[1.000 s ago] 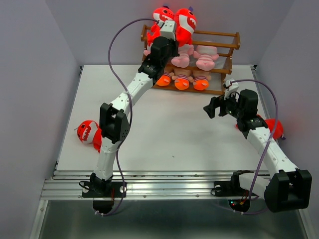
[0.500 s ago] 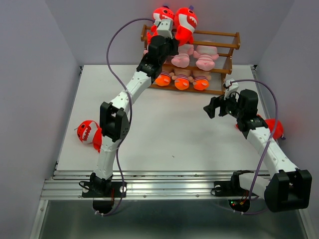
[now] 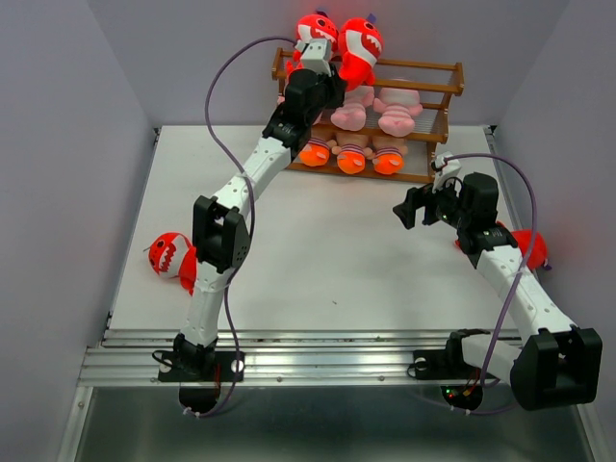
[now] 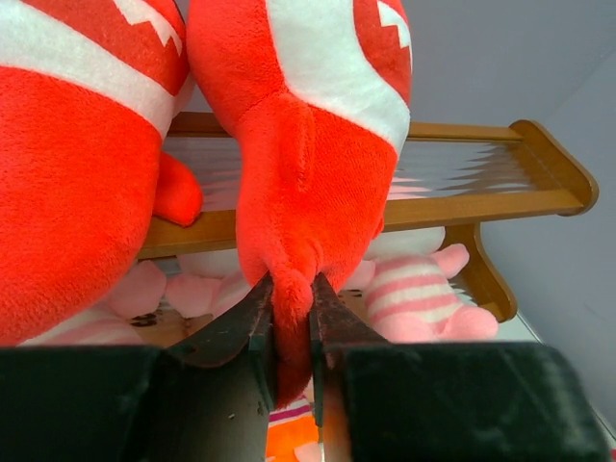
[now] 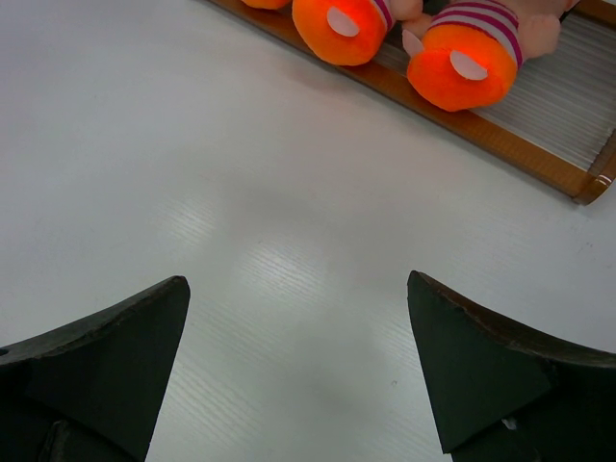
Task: Place and organize the stuffed toys onto the shelf
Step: Place the stuffed toy onto shelf
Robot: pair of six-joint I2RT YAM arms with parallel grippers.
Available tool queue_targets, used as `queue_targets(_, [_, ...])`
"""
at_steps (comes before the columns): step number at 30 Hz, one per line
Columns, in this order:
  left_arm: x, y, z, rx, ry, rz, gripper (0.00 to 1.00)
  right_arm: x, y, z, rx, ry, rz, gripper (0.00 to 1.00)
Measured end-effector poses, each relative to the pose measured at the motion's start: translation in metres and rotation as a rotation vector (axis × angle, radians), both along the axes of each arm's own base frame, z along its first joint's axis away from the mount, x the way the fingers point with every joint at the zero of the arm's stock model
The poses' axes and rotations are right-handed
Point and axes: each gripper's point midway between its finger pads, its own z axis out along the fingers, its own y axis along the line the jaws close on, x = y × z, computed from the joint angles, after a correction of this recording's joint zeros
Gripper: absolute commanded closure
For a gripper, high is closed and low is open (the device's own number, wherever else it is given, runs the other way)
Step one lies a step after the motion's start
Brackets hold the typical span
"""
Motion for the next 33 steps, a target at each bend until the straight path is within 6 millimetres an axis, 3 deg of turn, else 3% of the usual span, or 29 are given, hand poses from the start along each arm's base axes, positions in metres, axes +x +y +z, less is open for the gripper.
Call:
queue_targets(3, [0.0, -0.001, 0.0, -0.006, 0.003, -0.001, 0.58, 0.0, 0.0, 0.0, 0.0, 0.0, 0.0, 0.0])
queue_targets(17, [0.0, -0.002, 0.006, -0.037, -0.003, -0.003, 0.3, 0.0, 0.0, 0.0, -0.001, 0.0, -0.002, 0.0])
queue_targets(23, [0.001, -0.001, 0.005, -0.053, -0.005, 0.007, 0.01, 0.001, -0.001, 0.0, -0.007, -0.002, -0.007, 0.0])
queue_targets(33, [-0.003, 0.003, 0.01, -0.055, -0.006, 0.015, 0.01, 0.002, -0.003, 0.0, -0.012, -0.005, -0.012, 0.0])
